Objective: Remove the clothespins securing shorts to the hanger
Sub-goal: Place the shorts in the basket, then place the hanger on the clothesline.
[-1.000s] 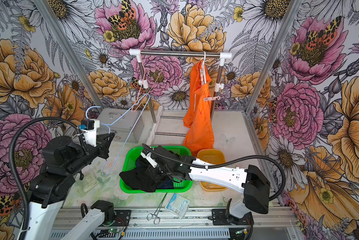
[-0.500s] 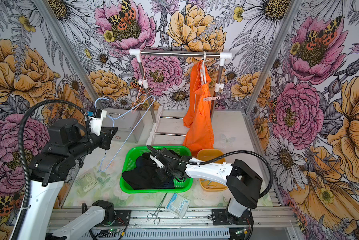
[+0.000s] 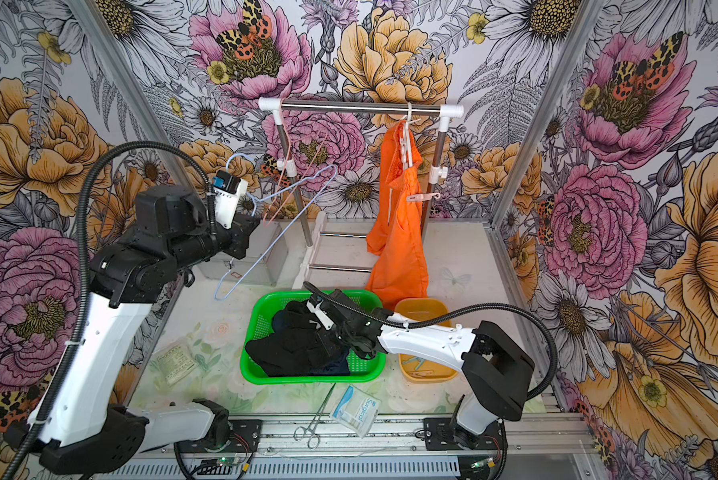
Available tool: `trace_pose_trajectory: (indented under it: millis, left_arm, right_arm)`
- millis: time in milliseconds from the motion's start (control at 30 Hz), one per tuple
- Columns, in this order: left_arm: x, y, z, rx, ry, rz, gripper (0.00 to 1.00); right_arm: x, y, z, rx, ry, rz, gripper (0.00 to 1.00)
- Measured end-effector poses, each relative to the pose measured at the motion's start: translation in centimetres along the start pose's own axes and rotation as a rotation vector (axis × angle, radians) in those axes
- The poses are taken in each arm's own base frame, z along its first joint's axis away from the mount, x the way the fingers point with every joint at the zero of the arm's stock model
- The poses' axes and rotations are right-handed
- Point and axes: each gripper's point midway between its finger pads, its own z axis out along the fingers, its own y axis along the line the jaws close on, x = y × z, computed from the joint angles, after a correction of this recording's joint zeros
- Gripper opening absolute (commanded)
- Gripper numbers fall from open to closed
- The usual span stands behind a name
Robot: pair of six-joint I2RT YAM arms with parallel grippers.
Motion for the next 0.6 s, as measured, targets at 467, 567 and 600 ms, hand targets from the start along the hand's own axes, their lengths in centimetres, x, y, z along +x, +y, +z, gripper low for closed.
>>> trace_pose_trajectory:
  millis: [467, 567, 600]
  left_arm:
    - [-7.8, 1.5, 9.1, -0.068, -0.057, 0.034, 0.00]
    - [-8.5, 1.8, 11.3, -0.069, -0.067, 0.012, 0.00]
    - [-8.6, 2.0, 12.1, -0.070, -0.067, 0.004, 0.00]
  right_arm:
    - [-3.4, -0.5, -6.1, 0.059, -0.171, 0.010, 0.58]
    - [-4.0, -0.5, -7.3, 0.072, -0.208, 0.014, 0.59]
    - [-4.2, -0.5, -7.7, 0.077, -0.222, 0.014, 0.59]
